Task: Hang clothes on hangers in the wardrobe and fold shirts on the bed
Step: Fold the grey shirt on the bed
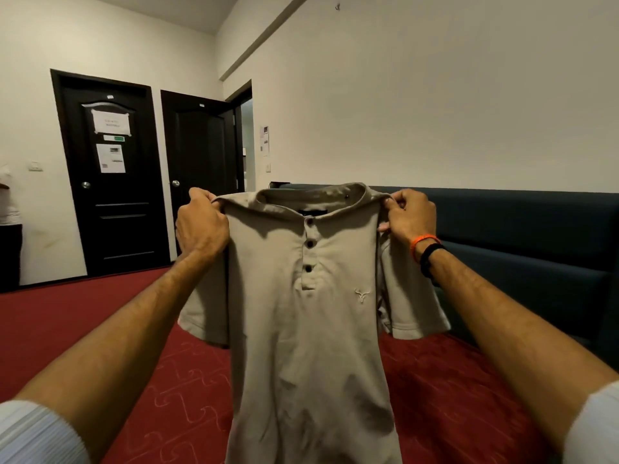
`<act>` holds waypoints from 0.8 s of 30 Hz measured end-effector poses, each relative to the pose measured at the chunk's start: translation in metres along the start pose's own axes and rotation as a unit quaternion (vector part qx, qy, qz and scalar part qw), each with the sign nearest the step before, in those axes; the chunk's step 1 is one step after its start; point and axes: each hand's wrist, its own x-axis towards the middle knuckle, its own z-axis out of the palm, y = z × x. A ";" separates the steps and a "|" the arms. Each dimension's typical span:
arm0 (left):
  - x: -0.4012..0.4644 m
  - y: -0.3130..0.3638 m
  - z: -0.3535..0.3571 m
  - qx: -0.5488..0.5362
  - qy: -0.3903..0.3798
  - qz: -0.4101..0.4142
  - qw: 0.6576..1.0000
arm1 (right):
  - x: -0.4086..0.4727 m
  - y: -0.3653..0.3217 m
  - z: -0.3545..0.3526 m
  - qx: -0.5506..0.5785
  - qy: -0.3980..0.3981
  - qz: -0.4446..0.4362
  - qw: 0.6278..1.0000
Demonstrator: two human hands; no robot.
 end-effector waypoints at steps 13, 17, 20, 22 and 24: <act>0.103 -0.016 0.116 -0.139 -0.111 -0.065 0.982 | 0.083 0.029 0.034 -0.002 -0.020 0.006 1.000; 0.123 0.011 0.122 -0.228 -0.061 -0.022 0.972 | 0.103 0.014 0.012 0.021 0.026 -0.083 0.996; 0.109 0.004 0.125 -0.271 -0.062 -0.006 0.961 | 0.085 0.013 -0.002 0.037 0.039 -0.122 0.991; 0.088 -0.015 0.123 -0.294 -0.066 -0.022 0.953 | 0.059 0.020 -0.006 0.058 0.031 -0.134 0.989; 0.061 -0.042 0.119 -0.308 -0.077 -0.044 0.947 | 0.025 0.030 -0.008 0.065 0.010 -0.144 0.987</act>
